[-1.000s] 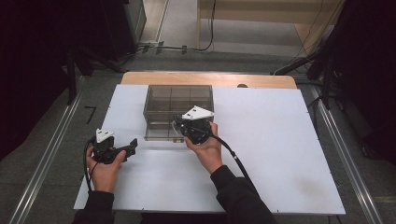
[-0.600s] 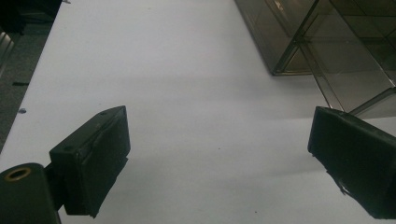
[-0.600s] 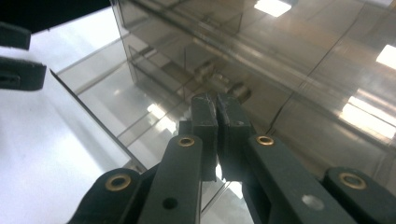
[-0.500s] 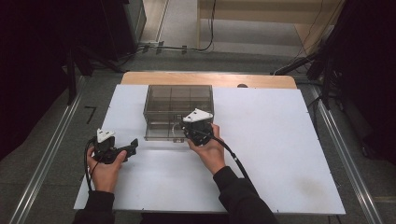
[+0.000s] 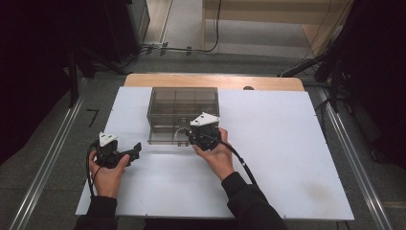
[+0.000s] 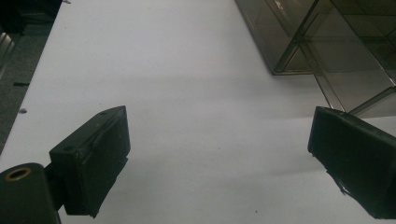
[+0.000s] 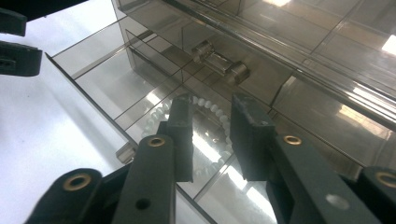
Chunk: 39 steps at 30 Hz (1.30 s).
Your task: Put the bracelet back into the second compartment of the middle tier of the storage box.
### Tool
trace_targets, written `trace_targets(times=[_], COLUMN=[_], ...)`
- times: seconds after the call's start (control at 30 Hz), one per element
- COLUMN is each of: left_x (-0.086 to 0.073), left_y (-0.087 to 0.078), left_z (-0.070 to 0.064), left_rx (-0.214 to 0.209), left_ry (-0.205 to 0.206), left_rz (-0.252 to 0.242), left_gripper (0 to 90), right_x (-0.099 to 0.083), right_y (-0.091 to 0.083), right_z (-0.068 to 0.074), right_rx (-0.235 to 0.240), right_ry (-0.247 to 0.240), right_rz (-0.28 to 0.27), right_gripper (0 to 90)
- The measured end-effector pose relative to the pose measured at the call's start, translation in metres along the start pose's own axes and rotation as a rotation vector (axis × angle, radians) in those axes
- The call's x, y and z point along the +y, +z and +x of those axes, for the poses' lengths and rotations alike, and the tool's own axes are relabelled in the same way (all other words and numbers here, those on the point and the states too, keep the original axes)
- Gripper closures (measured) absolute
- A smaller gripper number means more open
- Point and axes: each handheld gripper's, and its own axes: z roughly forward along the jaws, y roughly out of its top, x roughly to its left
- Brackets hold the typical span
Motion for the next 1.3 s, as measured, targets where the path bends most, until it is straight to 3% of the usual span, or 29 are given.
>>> trace_targets(times=[0.43, 0.8, 1.07, 1.3], left_x=[-0.001, -0.001, -0.001, -0.001], left_y=[0.000, 0.000, 0.001, 0.000], left_z=[-0.002, -0.004, -0.006, -0.007], left_rx=[0.005, 0.007, 0.006, 0.008], left_ry=[0.011, 0.015, 0.016, 0.018], left_rz=[0.007, 0.008, 0.009, 0.009], left_gripper=[5.7, 5.7, 5.7, 5.7], right_x=[-0.010, -0.032, -0.064, -0.085], right_y=[-0.019, -0.051, -0.078, -0.095], right_z=[-0.012, -0.043, -0.070, -0.083], right_rx=[0.002, -0.032, -0.105, -0.163], right_ry=[0.040, 0.102, 0.150, 0.171], right_rz=[-0.005, -0.017, 0.001, 0.012], right_gripper=[44.1, 35.1, 28.6, 25.2])
